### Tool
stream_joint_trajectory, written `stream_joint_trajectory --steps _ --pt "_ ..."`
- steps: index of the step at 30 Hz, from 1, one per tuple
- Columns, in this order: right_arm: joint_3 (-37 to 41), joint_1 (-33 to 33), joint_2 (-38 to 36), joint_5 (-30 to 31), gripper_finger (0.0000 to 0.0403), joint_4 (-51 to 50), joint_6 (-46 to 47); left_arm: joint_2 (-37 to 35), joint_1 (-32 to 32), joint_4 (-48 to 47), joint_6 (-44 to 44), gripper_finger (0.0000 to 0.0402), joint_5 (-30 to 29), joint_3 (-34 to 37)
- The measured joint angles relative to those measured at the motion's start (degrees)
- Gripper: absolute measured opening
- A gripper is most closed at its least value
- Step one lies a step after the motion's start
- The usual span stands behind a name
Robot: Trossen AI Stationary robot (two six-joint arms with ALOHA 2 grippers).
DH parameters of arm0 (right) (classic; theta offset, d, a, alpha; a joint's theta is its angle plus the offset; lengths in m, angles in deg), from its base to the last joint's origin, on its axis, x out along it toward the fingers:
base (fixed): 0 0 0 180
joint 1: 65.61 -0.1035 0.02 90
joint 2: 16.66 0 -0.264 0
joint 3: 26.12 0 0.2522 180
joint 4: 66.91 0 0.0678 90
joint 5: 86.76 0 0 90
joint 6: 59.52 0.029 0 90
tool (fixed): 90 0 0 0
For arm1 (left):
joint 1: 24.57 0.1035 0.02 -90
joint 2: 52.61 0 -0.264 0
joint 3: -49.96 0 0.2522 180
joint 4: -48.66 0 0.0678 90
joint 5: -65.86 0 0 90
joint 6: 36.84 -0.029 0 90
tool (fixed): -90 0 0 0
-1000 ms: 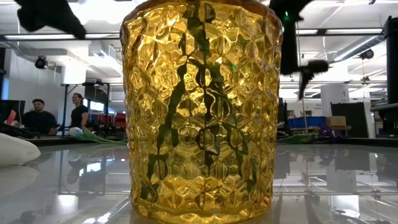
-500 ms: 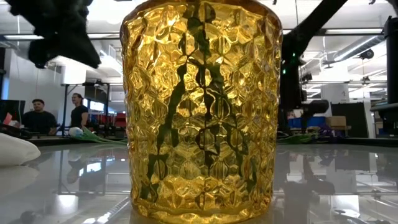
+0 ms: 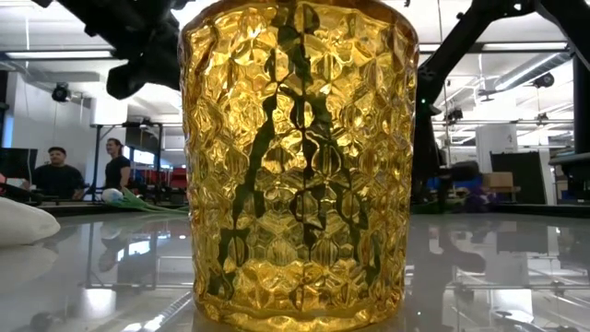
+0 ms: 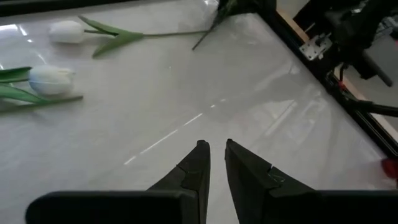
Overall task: Sort flowers into vase by color
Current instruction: Put the violet flowers into the yellow vase
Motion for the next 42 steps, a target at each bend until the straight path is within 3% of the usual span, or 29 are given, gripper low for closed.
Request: stream_joint_trajectory --steps 3,9,13,18,23,28,33,36,38,42 --pt "-0.1 0.0 -0.4 0.0 0.0126 0.4 -1.3 -0.1 -1.2 1.5 -0.9 0.004 -0.1 -0.7" --pt "0.0 -1.1 -3.4 3.7 0.0026 0.3 -11.3 -1.6 -6.2 17.1 -17.2 0.004 -0.3 -4.4" --pt "0.2 -2.6 -7.8 7.2 0.0017 0.9 -18.0 -1.6 -8.4 16.5 -24.9 0.004 -0.4 -8.9" --pt "0.2 -8.7 -18.9 13.5 0.0015 1.5 -27.4 -1.5 -9.7 11.8 -29.4 0.004 -0.1 -14.1" --pt "0.8 -21.9 -33.6 21.7 0.0015 6.5 -34.9 -1.7 -10.1 10.6 -33.3 0.004 3.4 -16.0" --pt "1.0 -44.0 -44.8 31.5 0.0014 11.6 -43.2 -1.4 -10.3 10.7 -33.8 0.004 8.8 -16.1" --pt "1.8 -67.8 -47.1 43.9 0.0014 18.0 -46.8 -0.8 -11.4 10.7 -33.6 0.004 10.4 -15.5" --pt "1.9 -77.6 -44.9 50.5 0.0014 21.1 -49.1 -0.2 -12.7 11.5 -32.9 0.004 10.4 -15.5" --pt "1.9 -81.9 -43.0 50.7 0.0013 23.8 -50.1 0.1 -13.9 12.2 -32.5 0.004 10.4 -15.5" --pt "1.9 -86.5 -38.2 40.0 0.0013 35.2 -57.3 0.6 -15.9 13.0 -30.8 0.004 10.5 -15.4"
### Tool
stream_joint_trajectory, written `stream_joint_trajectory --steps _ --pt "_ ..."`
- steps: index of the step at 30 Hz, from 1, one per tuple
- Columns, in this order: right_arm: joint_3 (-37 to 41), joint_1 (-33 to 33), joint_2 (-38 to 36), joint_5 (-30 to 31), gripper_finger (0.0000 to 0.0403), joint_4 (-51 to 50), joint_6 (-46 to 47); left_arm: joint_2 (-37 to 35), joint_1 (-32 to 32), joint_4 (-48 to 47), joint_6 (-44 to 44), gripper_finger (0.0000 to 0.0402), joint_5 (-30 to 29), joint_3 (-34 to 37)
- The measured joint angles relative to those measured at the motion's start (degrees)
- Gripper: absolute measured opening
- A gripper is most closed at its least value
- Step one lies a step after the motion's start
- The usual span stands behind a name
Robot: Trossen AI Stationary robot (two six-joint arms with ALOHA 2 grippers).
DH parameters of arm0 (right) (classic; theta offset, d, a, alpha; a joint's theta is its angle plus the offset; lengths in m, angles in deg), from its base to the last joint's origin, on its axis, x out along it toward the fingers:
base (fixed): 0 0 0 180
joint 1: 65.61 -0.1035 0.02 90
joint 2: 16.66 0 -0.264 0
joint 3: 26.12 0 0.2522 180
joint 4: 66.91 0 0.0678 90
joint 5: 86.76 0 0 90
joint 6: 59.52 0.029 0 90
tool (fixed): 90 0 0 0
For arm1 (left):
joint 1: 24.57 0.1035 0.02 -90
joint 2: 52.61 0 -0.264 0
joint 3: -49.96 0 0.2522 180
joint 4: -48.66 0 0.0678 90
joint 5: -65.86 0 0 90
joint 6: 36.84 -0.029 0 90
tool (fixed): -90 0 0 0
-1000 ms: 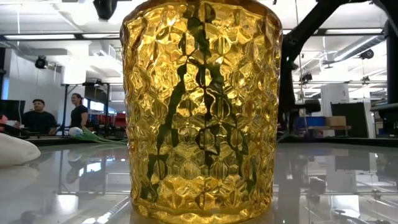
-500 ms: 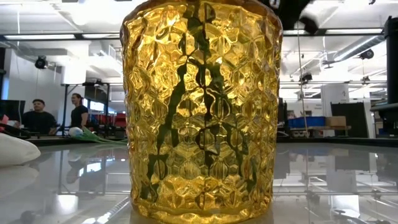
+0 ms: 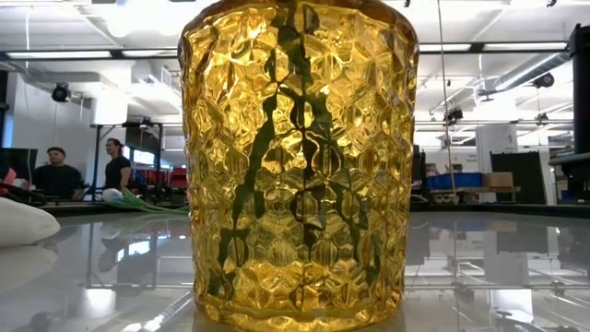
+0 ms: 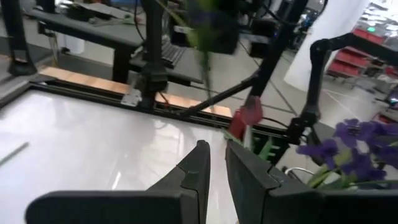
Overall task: Sort flowers into vase by color
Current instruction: Put the violet flowers into the yellow vase
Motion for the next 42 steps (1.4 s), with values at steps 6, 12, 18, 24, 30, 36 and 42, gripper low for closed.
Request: stream_joint_trajectory --steps 6,12,18,24,30,36,42 --pt "0.0 -4.2 5.9 -11.6 0.0013 24.3 -18.5 1.3 -1.2 1.1 5.0 0.004 -0.1 0.0" --pt "5.2 -7.8 10.6 -17.8 0.0013 47.9 -30.0 5.9 -2.7 11.4 8.2 0.004 -1.9 0.0" --pt "10.2 -8.1 19.9 -31.1 0.0013 73.1 -44.1 9.4 -3.0 9.1 11.5 0.004 -2.0 -0.8" --pt "9.3 -7.1 27.7 -34.7 0.0013 73.4 -48.5 10.3 -2.9 -0.3 19.2 0.004 -2.1 -3.1" --pt "7.3 -5.1 34.5 -36.2 0.0013 85.8 -54.6 11.2 -2.9 -3.2 22.4 0.004 -2.2 -4.2" --pt "7.4 -2.6 37.2 -36.4 0.0013 91.4 -55.5 12.5 -2.9 -3.3 23.5 0.004 -2.2 -4.2" --pt "7.4 -1.4 39.1 -36.3 0.0013 91.5 -53.1 13.1 -2.9 -3.4 23.5 0.004 -2.2 -4.2"
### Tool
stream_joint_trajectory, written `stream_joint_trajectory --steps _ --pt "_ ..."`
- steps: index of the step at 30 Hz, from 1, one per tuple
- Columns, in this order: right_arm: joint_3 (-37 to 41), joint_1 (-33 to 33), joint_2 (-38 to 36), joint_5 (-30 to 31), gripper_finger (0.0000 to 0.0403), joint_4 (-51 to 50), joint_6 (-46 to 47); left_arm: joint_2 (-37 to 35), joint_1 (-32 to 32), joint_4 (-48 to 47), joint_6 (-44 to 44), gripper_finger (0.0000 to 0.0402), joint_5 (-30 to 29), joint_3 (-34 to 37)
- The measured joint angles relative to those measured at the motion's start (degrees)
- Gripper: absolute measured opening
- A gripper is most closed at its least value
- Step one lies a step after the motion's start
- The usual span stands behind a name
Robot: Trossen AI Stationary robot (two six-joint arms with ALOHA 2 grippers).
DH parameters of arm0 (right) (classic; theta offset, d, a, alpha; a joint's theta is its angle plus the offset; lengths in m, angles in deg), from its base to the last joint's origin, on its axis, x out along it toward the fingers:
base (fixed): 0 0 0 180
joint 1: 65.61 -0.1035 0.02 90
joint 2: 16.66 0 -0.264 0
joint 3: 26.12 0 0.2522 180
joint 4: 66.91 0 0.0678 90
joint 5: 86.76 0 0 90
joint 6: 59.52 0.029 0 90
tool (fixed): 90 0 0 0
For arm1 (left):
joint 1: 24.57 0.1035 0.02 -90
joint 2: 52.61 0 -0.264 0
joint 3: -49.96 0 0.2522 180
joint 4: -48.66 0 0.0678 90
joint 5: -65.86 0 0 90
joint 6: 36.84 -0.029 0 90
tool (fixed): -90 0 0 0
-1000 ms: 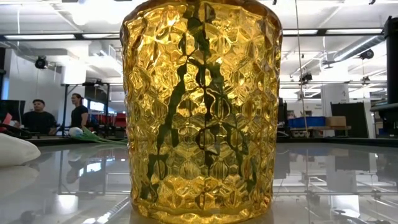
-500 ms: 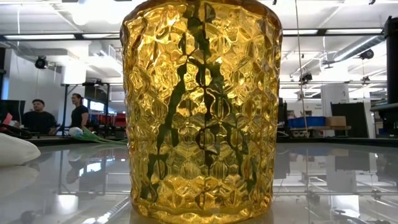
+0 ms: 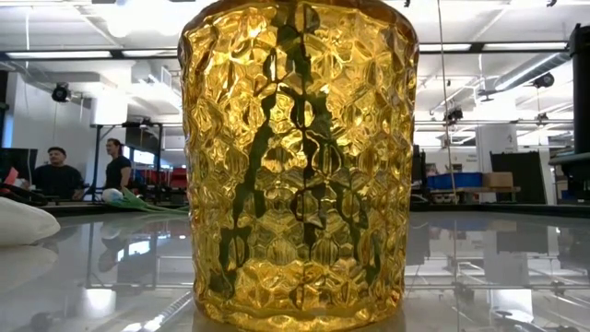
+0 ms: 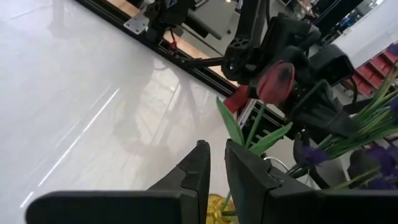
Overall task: Sort flowers into vase by color
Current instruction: Put the violet flowers into the yellow vase
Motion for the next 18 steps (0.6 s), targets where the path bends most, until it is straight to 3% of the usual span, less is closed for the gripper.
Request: stream_joint_trajectory --steps 18 --pt "0.4 0.5 1.2 2.5 0.0013 -5.6 4.6 -0.7 0.0 -1.9 -0.1 0.004 0.0 0.0"
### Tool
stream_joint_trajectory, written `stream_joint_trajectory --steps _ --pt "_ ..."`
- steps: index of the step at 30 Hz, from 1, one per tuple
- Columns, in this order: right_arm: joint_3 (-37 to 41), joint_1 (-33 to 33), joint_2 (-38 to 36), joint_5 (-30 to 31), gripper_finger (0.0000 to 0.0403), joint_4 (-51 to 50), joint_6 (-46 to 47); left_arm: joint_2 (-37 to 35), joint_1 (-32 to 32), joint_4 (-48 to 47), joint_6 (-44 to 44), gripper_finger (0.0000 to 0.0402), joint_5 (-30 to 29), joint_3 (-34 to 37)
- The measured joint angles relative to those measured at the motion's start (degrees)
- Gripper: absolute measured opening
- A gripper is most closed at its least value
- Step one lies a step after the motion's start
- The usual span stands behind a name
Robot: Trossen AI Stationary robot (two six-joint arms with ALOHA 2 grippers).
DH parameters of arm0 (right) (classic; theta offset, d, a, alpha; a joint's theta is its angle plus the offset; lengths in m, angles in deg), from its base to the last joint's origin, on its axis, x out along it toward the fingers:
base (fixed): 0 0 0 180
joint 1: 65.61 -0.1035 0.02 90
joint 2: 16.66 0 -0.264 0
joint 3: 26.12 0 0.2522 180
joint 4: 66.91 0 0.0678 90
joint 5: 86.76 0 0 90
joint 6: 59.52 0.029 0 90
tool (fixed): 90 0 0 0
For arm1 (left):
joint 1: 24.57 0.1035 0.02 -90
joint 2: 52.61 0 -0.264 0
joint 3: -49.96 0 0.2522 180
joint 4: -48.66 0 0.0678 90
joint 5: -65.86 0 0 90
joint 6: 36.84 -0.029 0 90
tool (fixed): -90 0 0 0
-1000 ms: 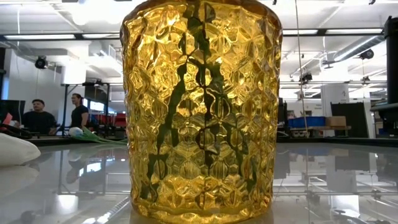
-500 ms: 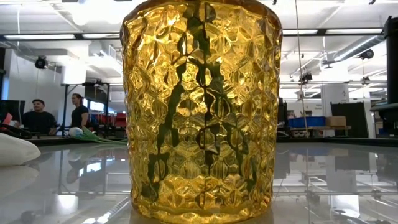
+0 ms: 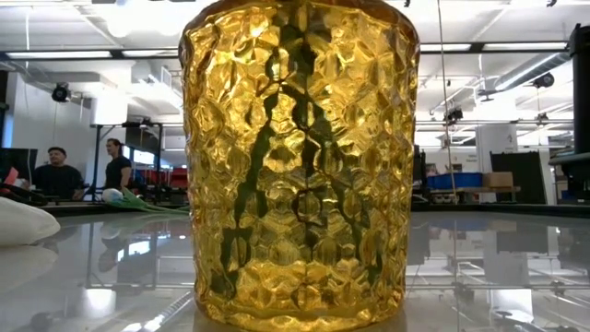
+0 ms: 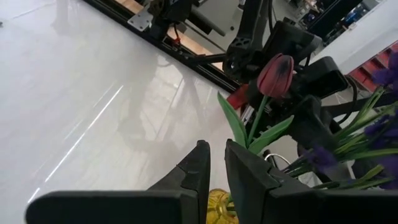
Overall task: Sort flowers into vase by color
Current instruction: Put the violet flowers into the yellow vase
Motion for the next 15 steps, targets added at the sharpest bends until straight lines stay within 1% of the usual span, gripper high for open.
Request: stream_joint_trajectory --steps 4,6,9,12,15 --pt "0.0 0.0 0.0 1.8 0.0013 -1.6 0.7 0.0 0.0 0.0 0.0 0.004 0.0 0.0" --pt "0.0 0.0 0.0 4.4 0.0013 -2.4 2.4 0.0 0.0 0.0 0.0 0.004 0.0 0.0" --pt "0.0 0.1 0.0 8.5 0.0013 -4.9 8.1 -0.2 0.0 -0.1 -0.8 0.004 0.1 0.0" --pt "0.0 0.2 0.0 9.1 0.0016 -7.5 12.8 -0.9 0.0 -0.3 -1.3 0.004 0.1 0.0" --pt "-0.2 0.1 0.0 9.0 0.0031 -10.4 14.6 -1.8 0.1 -1.2 -1.3 0.004 0.1 0.0"
